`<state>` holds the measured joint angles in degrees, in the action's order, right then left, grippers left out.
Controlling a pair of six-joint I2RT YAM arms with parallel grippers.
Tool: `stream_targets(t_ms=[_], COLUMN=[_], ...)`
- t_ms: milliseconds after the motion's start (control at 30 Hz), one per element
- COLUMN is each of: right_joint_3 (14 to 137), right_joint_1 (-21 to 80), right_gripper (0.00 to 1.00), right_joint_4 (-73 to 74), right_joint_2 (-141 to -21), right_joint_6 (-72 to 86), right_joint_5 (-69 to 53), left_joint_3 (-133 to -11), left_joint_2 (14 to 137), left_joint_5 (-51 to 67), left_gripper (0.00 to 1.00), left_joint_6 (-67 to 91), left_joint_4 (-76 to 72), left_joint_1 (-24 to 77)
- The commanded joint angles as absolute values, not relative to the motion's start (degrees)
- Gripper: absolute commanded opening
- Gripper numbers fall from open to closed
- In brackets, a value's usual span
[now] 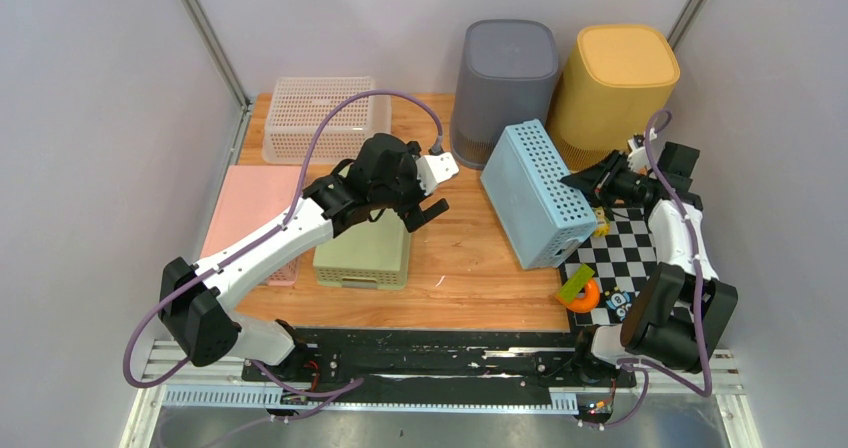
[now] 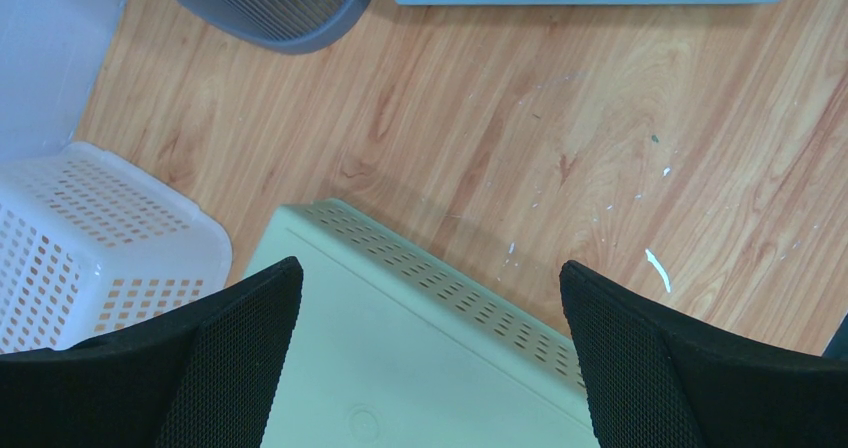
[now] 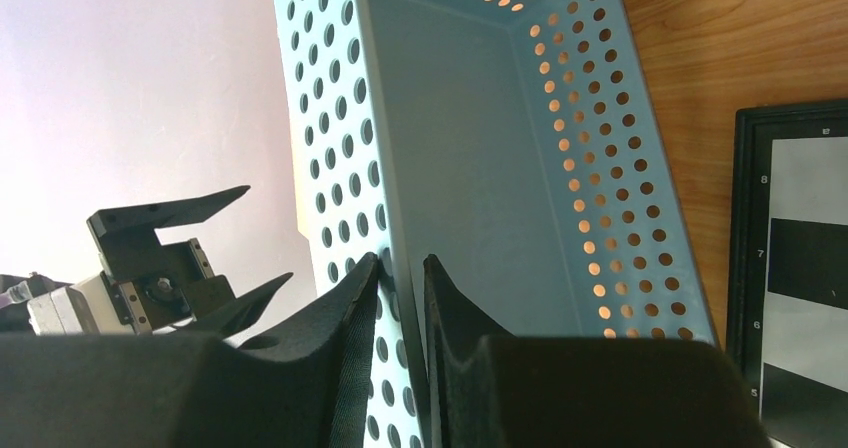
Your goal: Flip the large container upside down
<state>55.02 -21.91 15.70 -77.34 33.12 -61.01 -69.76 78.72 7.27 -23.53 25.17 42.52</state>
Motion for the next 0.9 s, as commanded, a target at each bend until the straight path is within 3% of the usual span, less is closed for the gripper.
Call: stream_targets(t_ms=[0,333,600,867], right_joint_3=[56.4,56.7,58.1,60.2], right_joint_1=[-23.3,-25.2,-28.7,-29.1], right_gripper=[0.18,0.07,0.13,0.10], right_joint_4=[24.5,33.4,38.8,44.2], right_joint_2=[-78.1,-79.5,-81.9,-83.7], right_joint_6=[25.8,18.7,12.6,5.2], right_joint_5=[-56.0,-55.9,-55.6,-53.4], left_joint_3=[-70.9,-71.0,-70.8,-71.4], left_joint_2=[78.7,78.6,78.2,78.7], left_joint_5=[7.2,7.5,7.5,7.9], left_gripper=[1.00,1.00,1.00,1.00], left_joint_6=[-23.1,-22.9,-22.8,-22.5], left_joint_4=[25.3,25.5,25.4,25.5], left_joint_1=[43.0,43.0,43.0,43.0])
